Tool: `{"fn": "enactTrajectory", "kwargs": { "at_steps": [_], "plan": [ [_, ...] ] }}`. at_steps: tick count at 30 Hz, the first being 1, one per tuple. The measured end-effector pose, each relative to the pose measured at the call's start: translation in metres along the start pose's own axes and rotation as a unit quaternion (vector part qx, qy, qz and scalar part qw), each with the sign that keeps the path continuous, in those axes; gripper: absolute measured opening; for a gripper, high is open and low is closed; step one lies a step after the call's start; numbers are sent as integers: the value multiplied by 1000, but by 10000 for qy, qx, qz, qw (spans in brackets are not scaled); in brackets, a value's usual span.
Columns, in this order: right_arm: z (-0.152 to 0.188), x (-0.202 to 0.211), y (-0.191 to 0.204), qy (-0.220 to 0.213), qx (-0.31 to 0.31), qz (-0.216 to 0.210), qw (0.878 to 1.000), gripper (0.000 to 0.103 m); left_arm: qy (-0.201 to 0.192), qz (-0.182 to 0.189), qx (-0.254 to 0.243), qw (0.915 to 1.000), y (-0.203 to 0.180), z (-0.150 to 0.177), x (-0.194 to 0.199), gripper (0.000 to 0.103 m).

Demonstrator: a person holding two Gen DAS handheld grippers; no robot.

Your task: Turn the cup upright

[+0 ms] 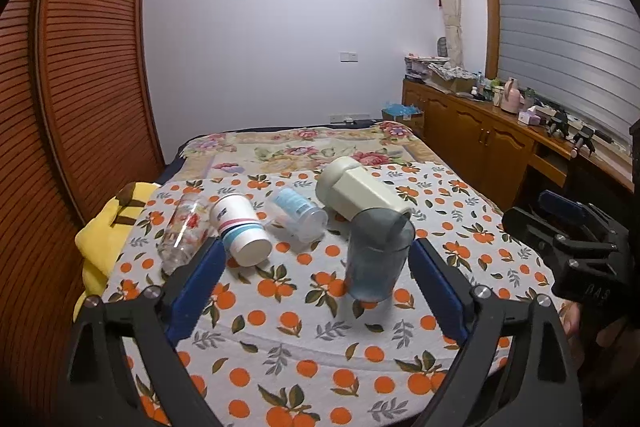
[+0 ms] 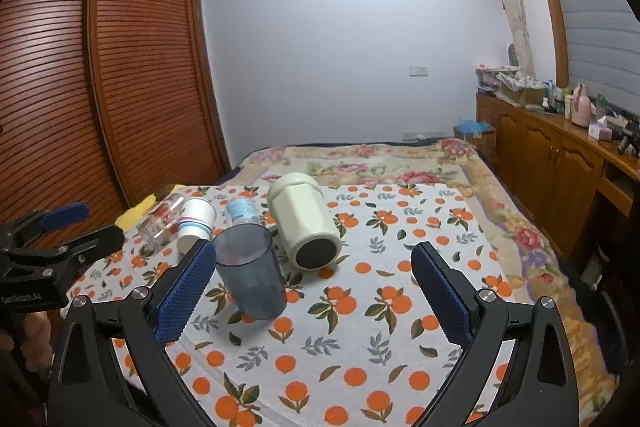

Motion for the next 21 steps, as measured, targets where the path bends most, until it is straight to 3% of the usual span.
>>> {"fn": "enactTrajectory", "kwargs": {
  "at_steps": [21],
  "plan": [
    [10, 3, -1, 38, -11, 61, 10000, 100, 111, -172, 54, 9998, 11, 16, -3, 94]
  ]
}}
Point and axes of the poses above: each gripper's, at about its wrist camera, not at the fingertips, and x roughly against the way its jaws point, y to its left, z to its underside, the point moved 3 cm from there along -x, roughly the way its jaws point, and after that the axes turned 11 degrees about -z, right-handed, at the moved point
